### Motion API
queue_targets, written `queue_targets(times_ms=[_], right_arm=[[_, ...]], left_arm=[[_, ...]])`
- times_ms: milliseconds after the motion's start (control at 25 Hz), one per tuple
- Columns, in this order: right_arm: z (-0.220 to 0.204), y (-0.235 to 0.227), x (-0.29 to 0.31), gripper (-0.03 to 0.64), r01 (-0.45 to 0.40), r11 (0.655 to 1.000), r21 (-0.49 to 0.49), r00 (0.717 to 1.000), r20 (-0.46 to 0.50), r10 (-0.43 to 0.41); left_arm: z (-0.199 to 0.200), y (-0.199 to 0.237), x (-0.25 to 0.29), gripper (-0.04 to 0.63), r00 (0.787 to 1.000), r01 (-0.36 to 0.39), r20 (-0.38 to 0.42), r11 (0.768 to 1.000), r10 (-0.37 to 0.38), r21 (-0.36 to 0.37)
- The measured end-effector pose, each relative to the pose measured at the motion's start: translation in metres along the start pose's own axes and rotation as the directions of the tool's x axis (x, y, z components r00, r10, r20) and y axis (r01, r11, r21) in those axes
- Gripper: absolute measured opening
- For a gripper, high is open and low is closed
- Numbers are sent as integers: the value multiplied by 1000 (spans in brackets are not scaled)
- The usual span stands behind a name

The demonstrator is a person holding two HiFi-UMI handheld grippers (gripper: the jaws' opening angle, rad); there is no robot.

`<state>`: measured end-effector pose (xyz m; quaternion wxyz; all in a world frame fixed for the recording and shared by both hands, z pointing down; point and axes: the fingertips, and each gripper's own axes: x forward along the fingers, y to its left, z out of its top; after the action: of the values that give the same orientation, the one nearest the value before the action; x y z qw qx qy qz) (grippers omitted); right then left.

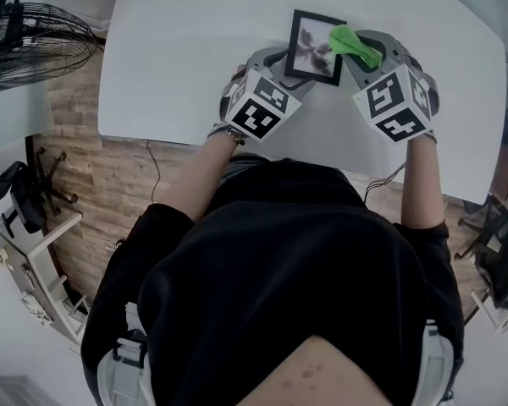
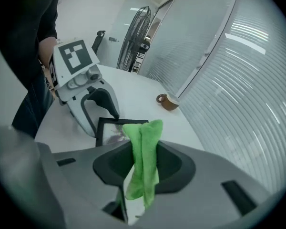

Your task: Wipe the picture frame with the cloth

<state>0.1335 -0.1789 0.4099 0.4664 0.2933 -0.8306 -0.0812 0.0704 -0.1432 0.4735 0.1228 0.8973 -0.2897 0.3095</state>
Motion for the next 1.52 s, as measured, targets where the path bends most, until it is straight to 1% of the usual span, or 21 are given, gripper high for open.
queue_targets(times_ms=[160,360,560,880,1200,1520], right_arm=[[3,-21,26,117,41,998,-53,999,-28,-43],[-1,-36,60,117,51,995,-88,996,-68,-57],[0,-32,81,117,15,995,-100,995,-94,-24],[-5,-28,98,117,55,983,-178,987,-140,-81],[-7,-25,97,115,80,979,-190,984,-142,-108],[-7,-19,92,114,111,980,-168,983,-128,-133]], left_arm=[[0,1,0,313,1000,0,-1,1000,0,0],[-1,0,0,313,1000,1,-1,1000,-1,0],[0,-1,0,313,1000,-1,-2,1000,1,1],[0,-3,1,313,1000,0,-2,1000,0,4],[1,-2,1,313,1000,-1,0,1000,1,7],[1,-3,1,313,1000,-3,0,1000,3,10]])
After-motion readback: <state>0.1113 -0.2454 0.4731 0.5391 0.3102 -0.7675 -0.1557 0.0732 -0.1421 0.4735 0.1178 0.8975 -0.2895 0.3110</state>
